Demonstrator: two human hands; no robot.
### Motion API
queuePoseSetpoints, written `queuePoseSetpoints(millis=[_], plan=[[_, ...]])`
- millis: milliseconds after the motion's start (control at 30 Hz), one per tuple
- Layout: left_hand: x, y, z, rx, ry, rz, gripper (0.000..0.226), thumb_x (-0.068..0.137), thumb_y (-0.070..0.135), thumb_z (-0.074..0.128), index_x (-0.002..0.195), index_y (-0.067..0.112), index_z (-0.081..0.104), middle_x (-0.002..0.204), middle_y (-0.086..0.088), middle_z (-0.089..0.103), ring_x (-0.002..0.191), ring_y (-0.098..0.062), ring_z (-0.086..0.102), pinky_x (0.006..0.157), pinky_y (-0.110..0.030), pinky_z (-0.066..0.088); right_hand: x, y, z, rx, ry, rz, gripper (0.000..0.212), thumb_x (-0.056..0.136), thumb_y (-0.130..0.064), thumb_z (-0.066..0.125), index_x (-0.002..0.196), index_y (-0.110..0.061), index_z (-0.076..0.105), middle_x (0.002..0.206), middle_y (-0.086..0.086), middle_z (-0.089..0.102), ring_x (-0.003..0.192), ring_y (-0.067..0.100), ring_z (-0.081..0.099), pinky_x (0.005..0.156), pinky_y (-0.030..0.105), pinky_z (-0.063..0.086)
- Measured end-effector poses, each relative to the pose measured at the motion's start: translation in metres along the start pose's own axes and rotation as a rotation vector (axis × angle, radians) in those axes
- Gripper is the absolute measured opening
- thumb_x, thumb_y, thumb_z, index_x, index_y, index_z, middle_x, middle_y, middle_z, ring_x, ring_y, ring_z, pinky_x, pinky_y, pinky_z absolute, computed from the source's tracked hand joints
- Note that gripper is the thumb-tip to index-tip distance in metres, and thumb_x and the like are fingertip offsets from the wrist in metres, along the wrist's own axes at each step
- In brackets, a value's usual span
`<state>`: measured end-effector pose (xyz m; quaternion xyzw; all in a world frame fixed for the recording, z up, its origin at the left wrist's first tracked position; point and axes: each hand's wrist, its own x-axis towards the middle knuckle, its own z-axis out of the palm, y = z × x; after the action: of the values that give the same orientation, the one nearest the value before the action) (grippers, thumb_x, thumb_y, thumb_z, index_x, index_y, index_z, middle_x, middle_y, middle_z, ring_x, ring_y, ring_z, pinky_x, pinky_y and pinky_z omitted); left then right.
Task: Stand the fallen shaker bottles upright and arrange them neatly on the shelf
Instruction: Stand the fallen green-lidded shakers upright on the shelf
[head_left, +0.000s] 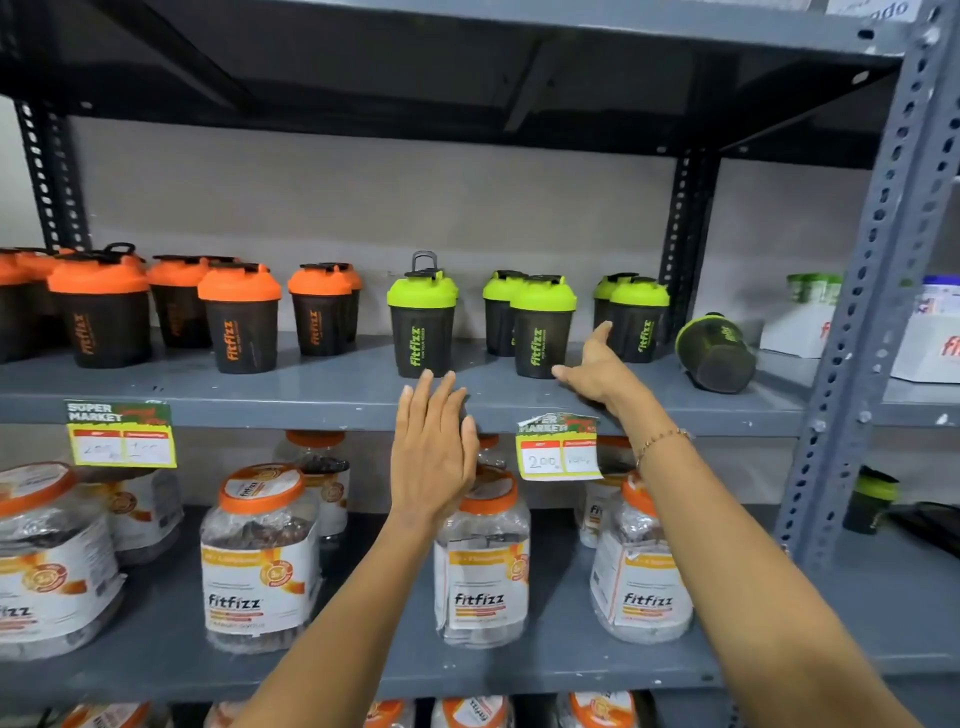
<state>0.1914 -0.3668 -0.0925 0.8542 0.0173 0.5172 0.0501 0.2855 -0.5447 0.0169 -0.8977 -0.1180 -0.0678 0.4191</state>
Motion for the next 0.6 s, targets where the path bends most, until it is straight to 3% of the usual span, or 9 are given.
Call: queuePoseSetpoints(millis=[67, 133, 200, 267, 367, 467, 600], plan=[[0.003, 0.024, 0.005, -0.036, -0.040, 0.033, 0.042, 0.094, 0.029, 0.035, 0.120, 0.010, 0.062, 0.129, -0.006, 0.060, 0.129, -0.026, 0.047, 0.117, -0.040, 0.018, -0.005, 0.017, -0.016, 0.125, 0.124, -0.042, 0.080, 0.095, -0.007, 0.052, 0.152, -0.004, -0.004, 0.147, 0.019, 0.042, 0.134, 0.030, 0.043, 0.108, 0.036, 0.038], [0.009, 0.051, 0.010, -0.103, -0.066, 0.061, 0.042, 0.094, 0.034, 0.035, 0.117, 0.013, 0.063, 0.122, -0.002, 0.063, 0.120, -0.023, 0.054, 0.115, -0.040, 0.021, -0.010, 0.033, -0.045, 0.185, 0.332, -0.086, 0.058, 0.093, 0.002, 0.045, 0.148, -0.001, 0.027, 0.125, 0.016, 0.056, 0.116, 0.028, 0.054, 0.093, 0.028, 0.045], [0.013, 0.067, 0.014, -0.149, -0.080, 0.107, 0.041, 0.093, 0.036, 0.039, 0.113, 0.013, 0.066, 0.115, -0.001, 0.066, 0.111, -0.021, 0.058, 0.112, -0.038, 0.025, -0.015, 0.042, -0.073, 0.105, 0.607, -0.142, 0.045, 0.088, 0.007, 0.042, 0.132, -0.002, 0.050, 0.123, 0.017, 0.061, 0.115, 0.032, 0.056, 0.097, 0.033, 0.043], [0.015, 0.079, 0.020, -0.149, -0.067, 0.152, 0.038, 0.090, 0.034, 0.045, 0.111, 0.010, 0.067, 0.110, -0.002, 0.067, 0.106, -0.022, 0.060, 0.110, -0.038, 0.029, -0.017, 0.057, -0.102, -0.010, 0.754, -0.148, 0.042, 0.086, 0.008, 0.040, 0.123, -0.001, 0.057, 0.125, 0.021, 0.059, 0.118, 0.036, 0.054, 0.101, 0.038, 0.040], [0.014, 0.071, 0.026, -0.040, -0.081, 0.191, 0.043, 0.091, 0.035, 0.044, 0.118, 0.008, 0.063, 0.117, -0.006, 0.065, 0.112, -0.027, 0.058, 0.111, -0.039, 0.028, -0.006, 0.081, -0.119, -0.105, 0.706, -0.002, 0.036, 0.095, -0.012, 0.039, 0.123, 0.007, 0.054, 0.131, 0.029, 0.047, 0.123, 0.043, 0.042, 0.105, 0.042, 0.034], [0.013, 0.059, 0.027, 0.110, -0.108, 0.190, 0.049, 0.094, 0.041, 0.037, 0.124, 0.010, 0.060, 0.123, -0.007, 0.061, 0.118, -0.029, 0.054, 0.111, -0.043, 0.027, 0.005, 0.102, -0.128, -0.059, 0.501, 0.227, 0.072, 0.094, -0.052, 0.034, 0.134, 0.007, 0.044, 0.141, 0.030, 0.041, 0.130, 0.043, 0.039, 0.109, 0.046, 0.034], [0.013, 0.054, 0.025, 0.128, -0.074, 0.156, 0.049, 0.099, 0.037, 0.023, 0.118, 0.009, 0.058, 0.117, -0.008, 0.062, 0.112, -0.028, 0.054, 0.109, -0.040, 0.026, 0.014, 0.110, -0.132, -0.023, 0.286, 0.218, 0.091, 0.084, -0.072, 0.036, 0.134, 0.003, 0.050, 0.141, 0.025, 0.047, 0.127, 0.039, 0.048, 0.107, 0.043, 0.040]])
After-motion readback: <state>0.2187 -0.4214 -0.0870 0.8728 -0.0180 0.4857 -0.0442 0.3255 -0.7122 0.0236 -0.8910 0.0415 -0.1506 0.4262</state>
